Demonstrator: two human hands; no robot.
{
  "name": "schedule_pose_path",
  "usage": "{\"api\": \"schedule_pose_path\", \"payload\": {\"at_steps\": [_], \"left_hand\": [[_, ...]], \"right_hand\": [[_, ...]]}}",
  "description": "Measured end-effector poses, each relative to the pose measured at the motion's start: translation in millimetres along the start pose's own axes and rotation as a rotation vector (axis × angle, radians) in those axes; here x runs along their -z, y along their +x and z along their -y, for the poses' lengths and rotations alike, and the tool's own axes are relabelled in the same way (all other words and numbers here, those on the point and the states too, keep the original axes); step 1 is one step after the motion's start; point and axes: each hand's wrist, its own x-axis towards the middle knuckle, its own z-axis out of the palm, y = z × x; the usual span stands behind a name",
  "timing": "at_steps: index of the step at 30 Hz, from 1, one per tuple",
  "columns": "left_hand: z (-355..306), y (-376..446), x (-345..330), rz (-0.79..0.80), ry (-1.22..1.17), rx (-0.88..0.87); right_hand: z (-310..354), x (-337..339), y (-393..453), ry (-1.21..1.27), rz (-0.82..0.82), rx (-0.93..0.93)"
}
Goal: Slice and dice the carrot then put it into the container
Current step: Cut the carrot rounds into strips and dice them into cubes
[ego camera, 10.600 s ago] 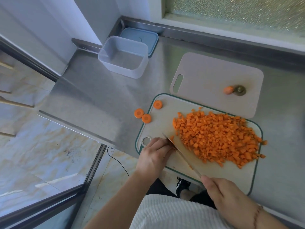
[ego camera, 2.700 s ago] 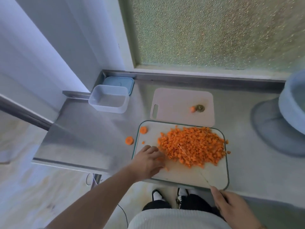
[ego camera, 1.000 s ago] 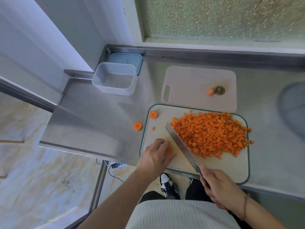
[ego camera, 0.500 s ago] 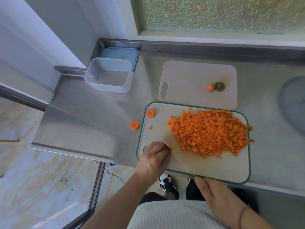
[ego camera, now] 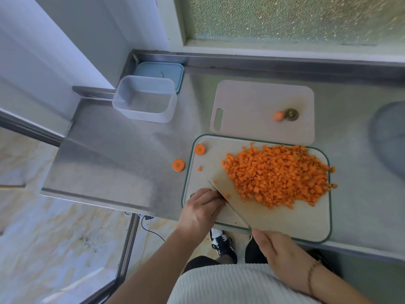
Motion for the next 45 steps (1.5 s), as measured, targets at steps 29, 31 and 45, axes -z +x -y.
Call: {"api": "schedule_pose_path", "payload": {"at_steps": [29,31,45], "left_hand": [[6,0,13,0.095,-0.013,0.013],[6,-2,12,0.091,-0.012,0.025],[5,2,-7,-0.004,0.031,-0.027]], "right_hand": [[19,-3,-3,0.148,0.079,-0.141],[20,-3,-2,0.179,0.103,-0.174],[25,11,-7,0.397,0.041,-0.224]]}}
